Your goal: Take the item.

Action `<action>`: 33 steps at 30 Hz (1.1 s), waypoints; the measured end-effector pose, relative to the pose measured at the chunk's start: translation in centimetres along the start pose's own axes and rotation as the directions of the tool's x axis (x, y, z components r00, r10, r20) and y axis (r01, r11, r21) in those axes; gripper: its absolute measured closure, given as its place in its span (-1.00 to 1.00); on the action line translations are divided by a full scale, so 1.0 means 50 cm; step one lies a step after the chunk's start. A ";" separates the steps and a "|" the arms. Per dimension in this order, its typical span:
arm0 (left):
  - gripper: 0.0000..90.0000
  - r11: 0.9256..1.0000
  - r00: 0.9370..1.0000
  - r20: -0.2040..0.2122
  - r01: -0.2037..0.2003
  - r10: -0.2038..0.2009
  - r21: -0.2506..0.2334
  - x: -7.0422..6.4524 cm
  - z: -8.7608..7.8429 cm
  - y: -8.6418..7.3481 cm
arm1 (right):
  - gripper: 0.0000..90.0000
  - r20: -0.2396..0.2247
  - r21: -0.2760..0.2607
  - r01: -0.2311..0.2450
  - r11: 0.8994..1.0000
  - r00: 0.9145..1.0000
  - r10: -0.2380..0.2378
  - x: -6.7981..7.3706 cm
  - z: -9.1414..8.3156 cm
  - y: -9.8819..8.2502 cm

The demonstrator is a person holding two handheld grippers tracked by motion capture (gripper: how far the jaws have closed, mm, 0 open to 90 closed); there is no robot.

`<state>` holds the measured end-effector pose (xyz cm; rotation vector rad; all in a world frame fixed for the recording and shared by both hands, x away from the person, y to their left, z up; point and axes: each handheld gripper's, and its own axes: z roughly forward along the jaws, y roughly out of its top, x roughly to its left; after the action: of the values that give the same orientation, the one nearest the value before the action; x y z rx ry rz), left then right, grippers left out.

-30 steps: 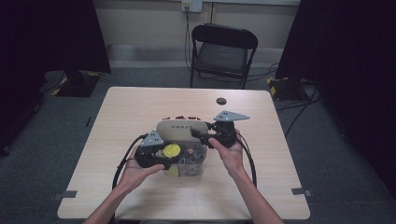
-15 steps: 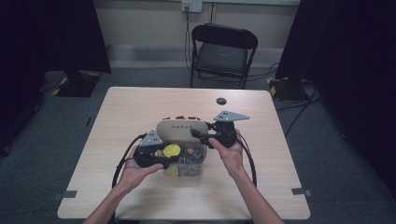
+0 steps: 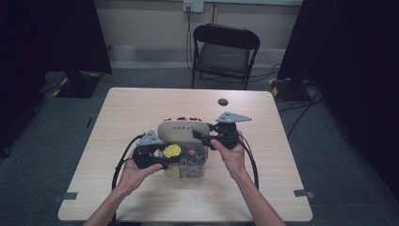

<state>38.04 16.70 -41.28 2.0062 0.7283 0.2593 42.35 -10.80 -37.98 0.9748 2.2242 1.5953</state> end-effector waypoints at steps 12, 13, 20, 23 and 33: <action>-0.15 0.999 1.000 0.020 0.014 -0.014 -0.037 -0.002 -0.016 0.004 | 0.03 0.000 0.000 -0.002 1.000 1.000 0.002 0.000 0.000 0.000; -0.15 0.999 1.000 0.020 0.014 -0.014 -0.037 -0.002 -0.016 0.004 | 0.03 0.000 0.000 -0.002 1.000 1.000 0.002 0.000 0.000 0.000; -0.15 0.998 0.999 0.030 0.016 -0.015 -0.057 -0.004 -0.027 0.005 | 0.03 0.000 -0.001 -0.002 1.000 1.000 0.002 0.000 0.000 0.000; -0.15 0.998 0.999 0.041 0.009 -0.007 -0.064 -0.005 -0.032 0.006 | 0.03 0.000 -0.001 -0.002 1.000 1.000 0.002 0.000 0.000 0.000; -0.15 0.997 1.000 0.025 0.005 -0.003 -0.081 0.007 -0.061 0.009 | 0.03 -0.001 0.001 0.001 1.000 1.000 -0.001 0.000 0.001 0.000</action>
<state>37.10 18.96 -39.33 1.9277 0.6951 0.2571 42.37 -10.75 -37.98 0.9737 2.2256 1.5948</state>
